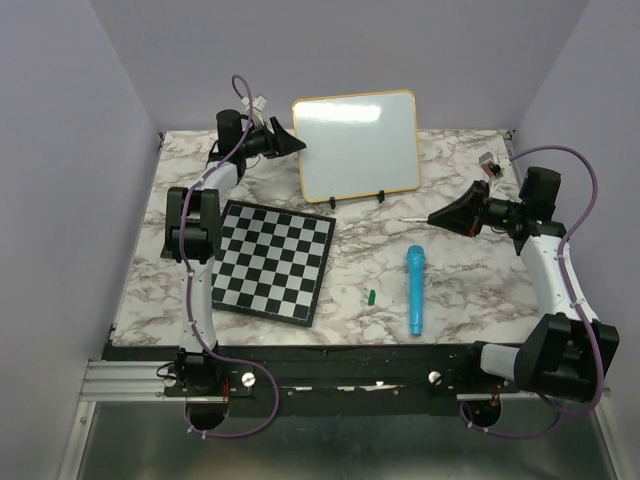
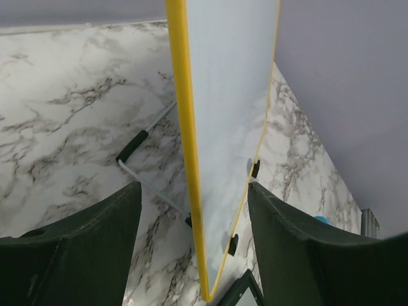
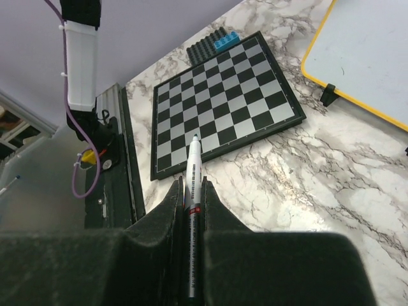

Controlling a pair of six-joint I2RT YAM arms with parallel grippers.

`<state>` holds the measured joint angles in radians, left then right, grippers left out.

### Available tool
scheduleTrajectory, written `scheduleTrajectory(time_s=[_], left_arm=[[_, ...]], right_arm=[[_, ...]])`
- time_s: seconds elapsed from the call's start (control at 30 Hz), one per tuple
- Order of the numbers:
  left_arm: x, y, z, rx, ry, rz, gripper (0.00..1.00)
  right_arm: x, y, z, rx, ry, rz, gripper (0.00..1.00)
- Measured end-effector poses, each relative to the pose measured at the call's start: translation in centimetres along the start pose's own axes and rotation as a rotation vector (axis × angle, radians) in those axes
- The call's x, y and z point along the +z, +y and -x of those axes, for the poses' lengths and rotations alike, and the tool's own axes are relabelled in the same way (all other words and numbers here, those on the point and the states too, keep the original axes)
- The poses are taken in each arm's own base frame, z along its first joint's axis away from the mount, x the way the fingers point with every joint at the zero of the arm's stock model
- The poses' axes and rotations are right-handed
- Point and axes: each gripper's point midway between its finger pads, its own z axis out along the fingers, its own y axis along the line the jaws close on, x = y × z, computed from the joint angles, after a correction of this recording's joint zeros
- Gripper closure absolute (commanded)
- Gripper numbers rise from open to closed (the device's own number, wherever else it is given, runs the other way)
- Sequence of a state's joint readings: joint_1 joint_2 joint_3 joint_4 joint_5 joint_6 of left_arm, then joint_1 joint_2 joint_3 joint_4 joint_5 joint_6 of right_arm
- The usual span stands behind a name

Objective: Write a sentence on the whiteboard
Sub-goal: Pick up the whiteboard from the whiteboard stand.

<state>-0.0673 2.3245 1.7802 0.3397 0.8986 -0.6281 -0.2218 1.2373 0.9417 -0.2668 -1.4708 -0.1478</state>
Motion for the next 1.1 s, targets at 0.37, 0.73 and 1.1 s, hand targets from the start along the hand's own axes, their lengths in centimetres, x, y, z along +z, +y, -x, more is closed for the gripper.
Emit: scheduleTrajectory(time_s=[0.37,0.73,1.1], left_arm=[[3.7,-0.8,2.0,-0.017,-0.024,-0.145,0.57],[3.9,-2.2,1.4,-0.074,0.006,-0.240,1.00],[3.8,-3.7,2.5,-0.088,-0.028,-0.285,1.00]], right_arm=[[0.1,-0.5,-0.6,0.037,0.006,0.002,0.99],[0.1,-0.6,-0.6,0.047,0.009,0.003,0.99],[0.1,-0.6,-0.6,0.043,0.009,0.003,0.99]])
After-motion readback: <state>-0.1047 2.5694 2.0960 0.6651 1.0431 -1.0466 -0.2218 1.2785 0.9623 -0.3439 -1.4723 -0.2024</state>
